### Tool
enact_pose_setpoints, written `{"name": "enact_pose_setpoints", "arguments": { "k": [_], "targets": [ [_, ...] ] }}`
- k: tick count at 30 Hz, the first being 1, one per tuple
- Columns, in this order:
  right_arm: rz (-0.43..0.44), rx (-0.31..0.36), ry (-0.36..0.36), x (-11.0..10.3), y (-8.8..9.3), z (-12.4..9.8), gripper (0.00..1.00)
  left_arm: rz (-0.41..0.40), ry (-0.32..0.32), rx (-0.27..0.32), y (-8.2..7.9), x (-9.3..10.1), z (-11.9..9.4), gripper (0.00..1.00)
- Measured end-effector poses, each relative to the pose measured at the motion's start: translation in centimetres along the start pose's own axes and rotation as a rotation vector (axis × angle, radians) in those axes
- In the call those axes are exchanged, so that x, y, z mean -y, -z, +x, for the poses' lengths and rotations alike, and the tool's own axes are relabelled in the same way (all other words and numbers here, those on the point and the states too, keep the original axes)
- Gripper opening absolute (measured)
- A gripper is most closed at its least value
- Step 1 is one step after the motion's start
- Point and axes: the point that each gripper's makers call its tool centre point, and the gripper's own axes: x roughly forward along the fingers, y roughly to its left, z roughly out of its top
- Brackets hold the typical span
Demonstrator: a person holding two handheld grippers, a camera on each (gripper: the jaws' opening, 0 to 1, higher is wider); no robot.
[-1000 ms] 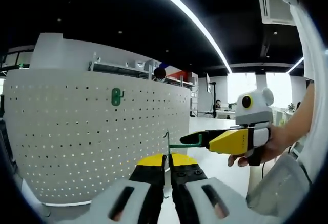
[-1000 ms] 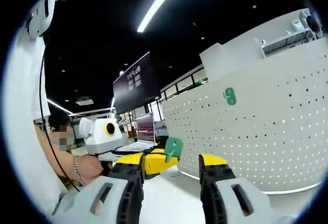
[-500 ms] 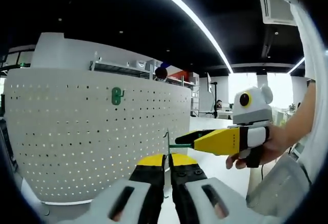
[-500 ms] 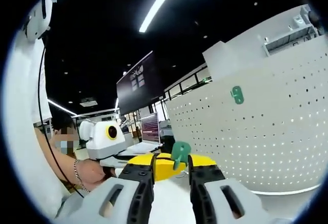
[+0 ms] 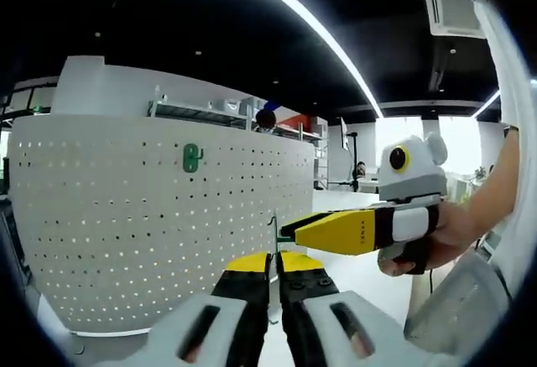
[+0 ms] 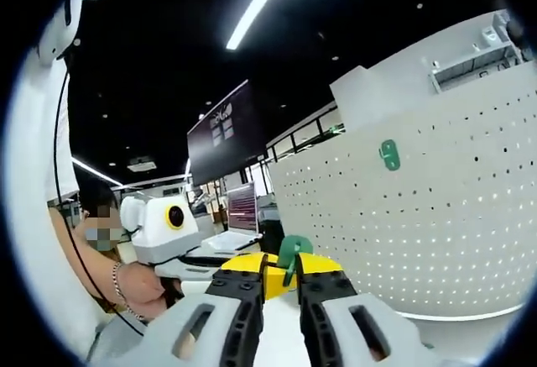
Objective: Insert the hook assembly into the mounting plate slot until the hook locks in place.
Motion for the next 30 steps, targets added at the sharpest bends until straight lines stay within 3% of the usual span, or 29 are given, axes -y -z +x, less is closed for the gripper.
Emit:
{"name": "enact_pose_setpoints", "arguments": {
  "k": [10,14,20,30],
  "targets": [
    [-0.001,-0.007,0.030,0.39,0.14,0.16,0.04,0.005,-0.019,-0.001,-0.08,-0.10,-0.17,0.02],
    [-0.031,-0.030,0.050,0.47,0.52,0.17,0.04,0.008,-0.023,0.003,-0.14,-0.15,-0.15,0.02],
    [-0.064,-0.010,0.081,0.54,-0.08,-0.09,0.02,0.019,-0.024,0.004,-0.32,-0.07,-0.01,0.02],
    [-0.033,-0.009,0.094,0.52,0.12,-0.05,0.01,0.011,-0.028,-0.002,-0.19,-0.10,0.02,0.02]
  ]
}}
